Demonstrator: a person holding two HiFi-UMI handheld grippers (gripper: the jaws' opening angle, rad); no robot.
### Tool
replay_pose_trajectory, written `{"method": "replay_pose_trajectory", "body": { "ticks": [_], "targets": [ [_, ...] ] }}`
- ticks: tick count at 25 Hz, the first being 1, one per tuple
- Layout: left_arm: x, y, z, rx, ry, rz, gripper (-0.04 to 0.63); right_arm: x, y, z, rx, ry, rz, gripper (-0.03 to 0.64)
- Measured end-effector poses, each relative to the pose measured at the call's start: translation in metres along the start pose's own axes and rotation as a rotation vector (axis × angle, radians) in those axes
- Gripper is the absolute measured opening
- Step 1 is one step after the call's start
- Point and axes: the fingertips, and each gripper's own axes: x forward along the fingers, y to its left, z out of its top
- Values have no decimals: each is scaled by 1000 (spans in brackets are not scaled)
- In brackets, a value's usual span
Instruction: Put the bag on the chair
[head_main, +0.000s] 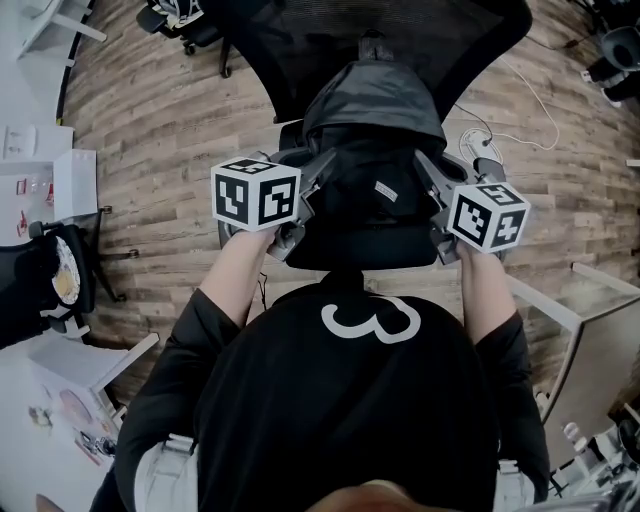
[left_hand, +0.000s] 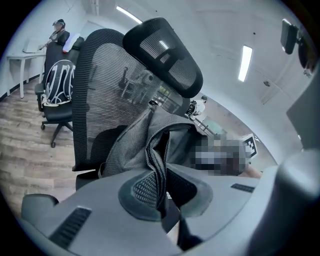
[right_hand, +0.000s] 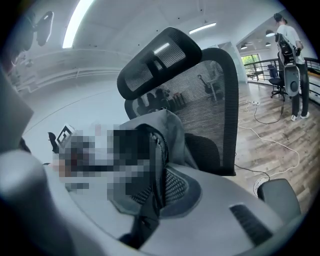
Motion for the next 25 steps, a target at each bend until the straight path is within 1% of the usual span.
{"method": "replay_pose_trajectory", "body": {
  "ticks": [10,14,19,22,25],
  "targets": [
    [19,29,-6,-34,11,14,26,28,-15,-12,38,29,-17,35],
    [28,36,-10,-25,13,29,28,34,-23,-16,44,41,-23,35],
    [33,46,-13,-9,8,32,28,43,-26,-20,46,52,-1,35],
    [36,48,-13,6,7,25,28,46,-31,-21,45,44,6,35],
    [41,52,-12,14,11,34,28,50,-35,-20,51,25,17,36]
  ]
}}
